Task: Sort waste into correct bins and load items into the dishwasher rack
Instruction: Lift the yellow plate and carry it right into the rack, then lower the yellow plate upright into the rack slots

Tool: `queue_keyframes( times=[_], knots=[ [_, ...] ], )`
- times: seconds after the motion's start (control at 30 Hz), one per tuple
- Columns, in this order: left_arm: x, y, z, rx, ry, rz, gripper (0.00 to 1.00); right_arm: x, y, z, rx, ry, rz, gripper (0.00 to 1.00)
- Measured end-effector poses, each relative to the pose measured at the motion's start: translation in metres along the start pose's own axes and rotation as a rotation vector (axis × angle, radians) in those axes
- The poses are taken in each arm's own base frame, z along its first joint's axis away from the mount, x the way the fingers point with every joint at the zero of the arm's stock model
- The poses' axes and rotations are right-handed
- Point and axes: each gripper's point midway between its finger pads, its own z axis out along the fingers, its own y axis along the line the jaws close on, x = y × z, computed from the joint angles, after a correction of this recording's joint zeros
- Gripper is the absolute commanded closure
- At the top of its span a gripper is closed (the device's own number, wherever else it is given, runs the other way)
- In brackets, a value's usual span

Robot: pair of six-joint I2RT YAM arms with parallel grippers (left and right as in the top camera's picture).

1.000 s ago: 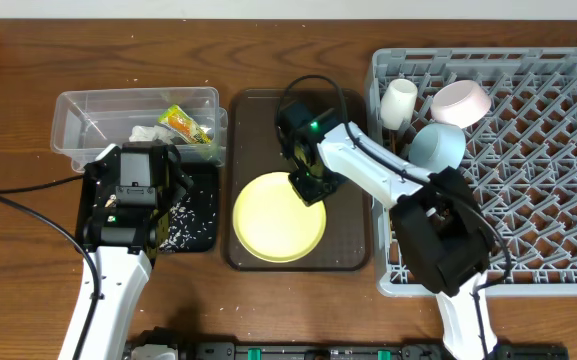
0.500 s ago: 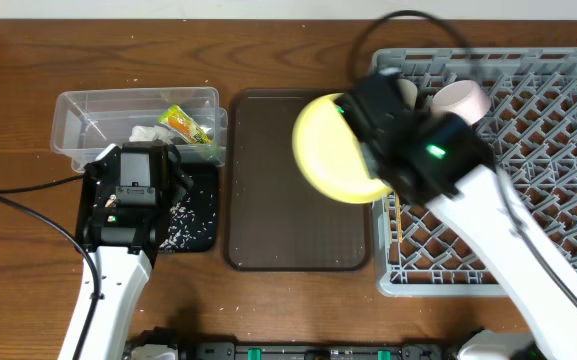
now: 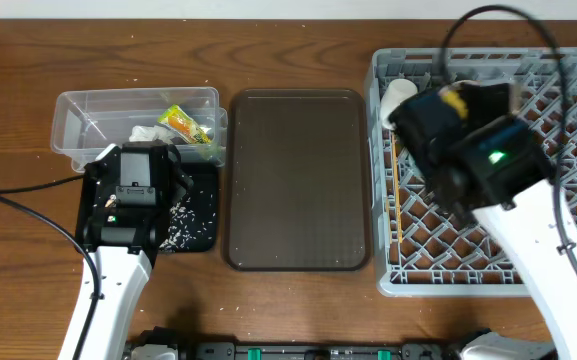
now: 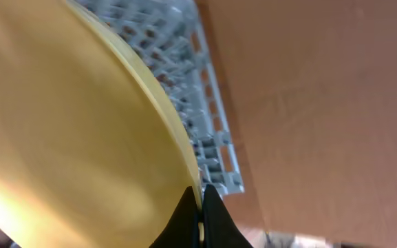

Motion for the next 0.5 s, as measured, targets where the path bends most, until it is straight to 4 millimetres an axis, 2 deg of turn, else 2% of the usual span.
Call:
queue_keyframes(
  times=[0.27, 0.5],
  knots=[
    [0.000, 0.000, 0.000, 0.002, 0.002, 0.000, 0.08, 0.012, -0.047, 0.039, 0.142, 0.119, 0.148, 0.99],
    [0.000, 0.000, 0.000, 0.002, 0.002, 0.000, 0.08, 0.022, -0.070, 0.059, 0.208, 0.193, 0.223, 0.99]
  ],
)
